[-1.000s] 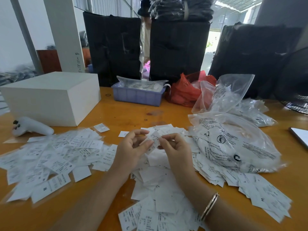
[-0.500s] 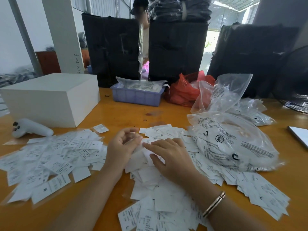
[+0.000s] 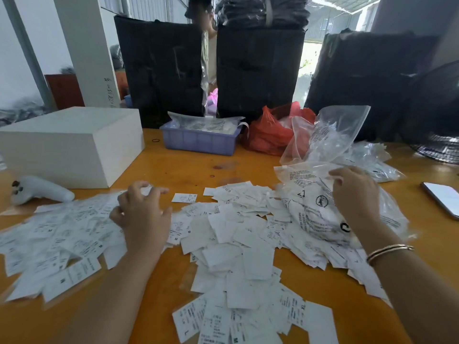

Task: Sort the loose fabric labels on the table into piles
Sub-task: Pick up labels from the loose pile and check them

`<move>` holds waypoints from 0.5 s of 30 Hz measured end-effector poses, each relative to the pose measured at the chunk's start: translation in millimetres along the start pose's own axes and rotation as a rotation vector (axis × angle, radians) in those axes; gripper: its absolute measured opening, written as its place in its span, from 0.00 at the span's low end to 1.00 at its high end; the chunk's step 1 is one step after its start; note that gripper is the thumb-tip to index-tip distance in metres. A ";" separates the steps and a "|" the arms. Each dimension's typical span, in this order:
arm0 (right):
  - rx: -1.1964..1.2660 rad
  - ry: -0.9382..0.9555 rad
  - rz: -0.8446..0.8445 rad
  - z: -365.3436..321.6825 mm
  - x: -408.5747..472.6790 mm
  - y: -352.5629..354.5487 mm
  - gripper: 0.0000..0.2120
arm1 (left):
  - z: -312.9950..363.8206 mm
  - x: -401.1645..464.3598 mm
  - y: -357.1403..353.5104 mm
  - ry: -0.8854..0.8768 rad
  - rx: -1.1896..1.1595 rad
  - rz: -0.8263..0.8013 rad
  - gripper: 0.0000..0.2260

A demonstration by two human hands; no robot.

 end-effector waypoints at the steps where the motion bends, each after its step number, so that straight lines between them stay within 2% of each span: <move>1: -0.062 -0.040 -0.095 12.0 3.0 -7.5 0.14 | 10.7 -2.0 1.1 -0.096 -0.014 0.023 0.13; 3: -0.218 -0.114 -0.327 29.1 1.1 -25.8 0.13 | 36.2 -10.2 0.9 -0.324 -0.082 0.021 0.10; 5: -0.295 -0.134 -0.432 36.9 -3.6 -37.8 0.11 | 59.8 -22.8 -4.5 -0.529 -0.207 -0.090 0.09; 7: -0.281 -0.120 -0.374 36.2 -1.2 -38.5 0.13 | 73.3 -35.3 -12.8 -0.634 -0.291 -0.241 0.07; 9: -0.234 -0.130 -0.286 33.0 -0.2 -33.4 0.09 | 76.9 -41.0 -19.1 -0.655 -0.336 -0.322 0.07; 13: -0.133 -0.109 -0.147 29.3 -1.6 -25.7 0.14 | 75.4 -40.2 -23.5 -0.598 -0.435 -0.376 0.07; 15: 0.005 -0.012 0.010 15.6 -4.9 -13.6 0.13 | 73.5 -37.9 -23.6 -0.545 -0.485 -0.376 0.07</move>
Point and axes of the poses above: each hand's wrist, its own x-axis towards the middle knuckle, its own y-axis out of the back of the hand, z = x × y, the point moved 7 cm from there along x, towards the middle knuckle, and after that the axes turned 3 degrees about -z, right-handed, at the moved point
